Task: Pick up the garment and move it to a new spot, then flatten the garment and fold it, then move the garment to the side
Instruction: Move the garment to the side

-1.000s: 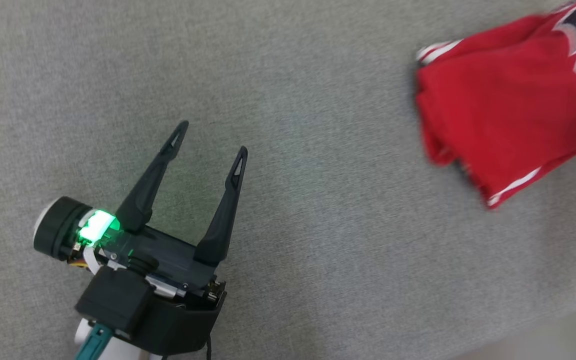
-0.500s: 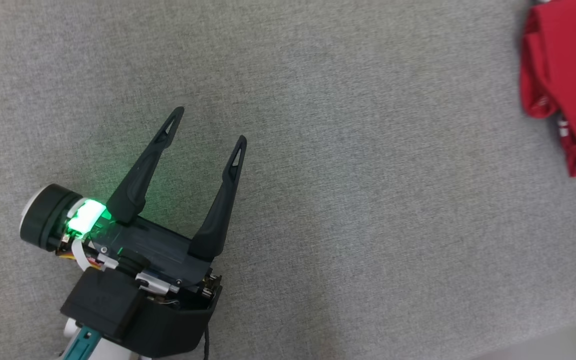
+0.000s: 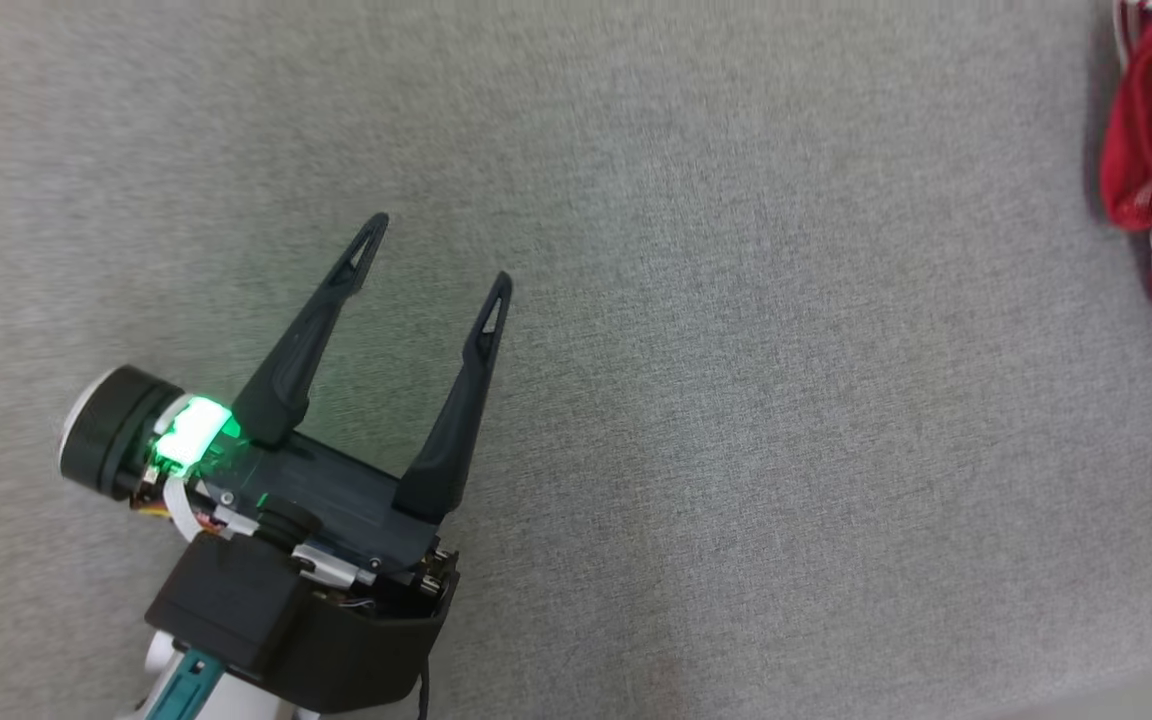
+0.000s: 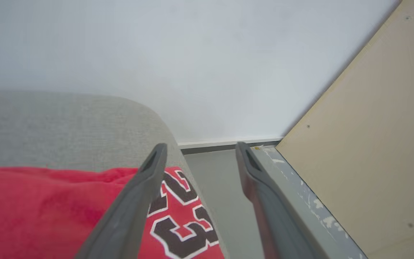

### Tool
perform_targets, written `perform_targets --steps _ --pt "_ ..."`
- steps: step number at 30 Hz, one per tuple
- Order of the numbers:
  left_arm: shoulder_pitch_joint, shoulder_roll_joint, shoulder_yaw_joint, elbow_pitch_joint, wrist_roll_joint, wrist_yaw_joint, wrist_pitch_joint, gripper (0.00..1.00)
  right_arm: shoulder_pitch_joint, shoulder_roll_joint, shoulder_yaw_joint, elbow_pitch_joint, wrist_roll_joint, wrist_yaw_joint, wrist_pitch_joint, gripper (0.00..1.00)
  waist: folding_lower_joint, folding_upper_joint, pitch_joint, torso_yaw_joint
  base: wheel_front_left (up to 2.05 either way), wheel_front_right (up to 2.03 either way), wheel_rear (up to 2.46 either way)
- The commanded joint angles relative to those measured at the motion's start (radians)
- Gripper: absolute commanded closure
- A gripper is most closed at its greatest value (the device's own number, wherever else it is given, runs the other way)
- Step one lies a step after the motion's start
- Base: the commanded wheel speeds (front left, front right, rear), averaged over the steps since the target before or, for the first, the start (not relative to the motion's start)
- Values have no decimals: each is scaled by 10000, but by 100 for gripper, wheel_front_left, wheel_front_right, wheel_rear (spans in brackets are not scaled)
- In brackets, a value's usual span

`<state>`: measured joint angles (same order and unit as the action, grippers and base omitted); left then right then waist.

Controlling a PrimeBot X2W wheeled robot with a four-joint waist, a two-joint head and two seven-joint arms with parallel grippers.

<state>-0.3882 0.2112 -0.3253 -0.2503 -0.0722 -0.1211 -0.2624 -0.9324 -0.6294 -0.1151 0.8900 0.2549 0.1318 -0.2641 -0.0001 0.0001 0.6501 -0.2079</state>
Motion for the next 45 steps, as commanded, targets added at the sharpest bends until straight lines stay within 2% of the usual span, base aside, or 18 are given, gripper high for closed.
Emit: perform_targets --steps 1,5,9,15,24,30,33,35,39,45 --pt "186 -39 24 25 -109 72 -33 0 324 259 -47 -125 -329 -25 1 0 1 -1 -536 233 0 0 0" --pt "526 -222 117 162 -180 219 -33 0 848 1175 -101 -971 -1282 -25 -1 0 1 -1 -1304 534 0 0 0" --pt "980 -515 260 546 -411 425 -33 0 1409 2014 358 -1703 -1293 -25 4 0 1 -1 -2099 919 0 0 0" --pt "1704 -992 551 1069 -972 634 -33 0 2379 2775 1359 -2810 -990 -26 2 0 1 -1 -3139 1592 0 0 0" --pt "2357 -1137 1542 2404 -1623 1476 5 0 3875 3882 2806 -4241 -742 -26 2 0 1 -1 -4312 2115 0 0 0" --pt "2699 -1023 1993 3030 -1910 1693 -5 0 4892 4514 3264 -5290 -887 -26 0 0 1 -1 -5202 2320 0 0 0" --pt "2817 -979 2045 3096 -1827 1709 -17 0 5370 4668 3194 -5788 -920 -26 2 0 1 -1 -5491 2409 0 0 0" --pt "2931 -786 1896 3030 -1413 1631 -27 0 5785 4666 3136 -6301 -1060 -26 2 0 1 -1 -5739 2503 0 0 0" --pt "3377 -847 1887 2734 -1138 1409 -26 0 6729 4846 2801 -7257 -1060 -26 2 0 1 -1 -6207 2618 0 0 0" --pt "4066 -1110 1957 2341 -1257 567 -29 0 8161 5133 2087 -7784 -749 -26 2 0 1 -1 -6762 2765 0 0 0"
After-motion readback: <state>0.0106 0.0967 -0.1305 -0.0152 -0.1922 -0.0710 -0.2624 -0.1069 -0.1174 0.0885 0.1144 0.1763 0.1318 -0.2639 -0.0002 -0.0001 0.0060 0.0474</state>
